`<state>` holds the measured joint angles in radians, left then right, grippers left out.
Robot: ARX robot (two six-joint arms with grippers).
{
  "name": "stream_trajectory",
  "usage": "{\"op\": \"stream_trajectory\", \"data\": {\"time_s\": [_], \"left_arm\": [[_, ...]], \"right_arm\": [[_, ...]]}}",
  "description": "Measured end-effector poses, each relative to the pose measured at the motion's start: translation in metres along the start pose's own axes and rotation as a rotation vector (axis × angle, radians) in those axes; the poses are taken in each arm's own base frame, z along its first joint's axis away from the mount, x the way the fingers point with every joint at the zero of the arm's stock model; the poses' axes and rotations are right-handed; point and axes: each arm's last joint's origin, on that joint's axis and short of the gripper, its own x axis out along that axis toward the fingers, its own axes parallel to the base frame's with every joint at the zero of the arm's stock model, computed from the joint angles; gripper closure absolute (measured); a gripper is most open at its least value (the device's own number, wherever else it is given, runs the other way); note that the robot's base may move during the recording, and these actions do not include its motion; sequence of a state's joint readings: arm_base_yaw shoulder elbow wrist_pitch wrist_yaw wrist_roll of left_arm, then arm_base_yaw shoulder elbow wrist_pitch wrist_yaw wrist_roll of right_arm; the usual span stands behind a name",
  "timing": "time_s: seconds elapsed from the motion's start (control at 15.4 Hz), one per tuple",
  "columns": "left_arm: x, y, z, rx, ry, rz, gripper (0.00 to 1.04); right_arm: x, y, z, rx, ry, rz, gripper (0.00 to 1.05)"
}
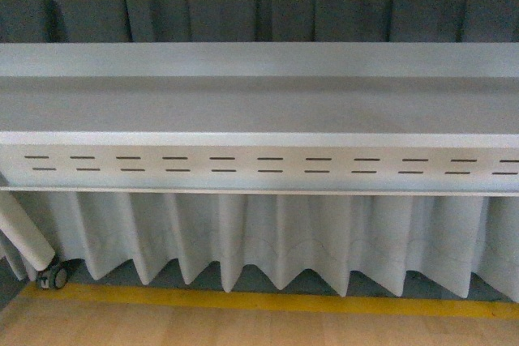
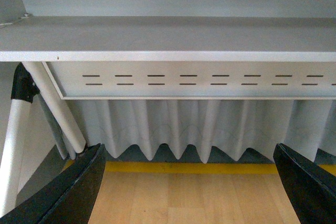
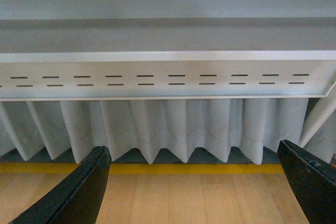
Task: Wind up and store yellow beetle toy
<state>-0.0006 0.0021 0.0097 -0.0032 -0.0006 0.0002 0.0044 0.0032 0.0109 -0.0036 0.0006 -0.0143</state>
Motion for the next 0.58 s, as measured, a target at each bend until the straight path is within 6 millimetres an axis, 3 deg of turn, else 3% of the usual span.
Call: {"op": "stream_trajectory", "data": {"time_s": [0.58], "left_arm": [[0.0000,0.0000,0.0000,0.000,0.000,0.000,0.07]], "right_arm": [[0.0000,0.0000,0.0000,0.000,0.000,0.000,0.07]]}}
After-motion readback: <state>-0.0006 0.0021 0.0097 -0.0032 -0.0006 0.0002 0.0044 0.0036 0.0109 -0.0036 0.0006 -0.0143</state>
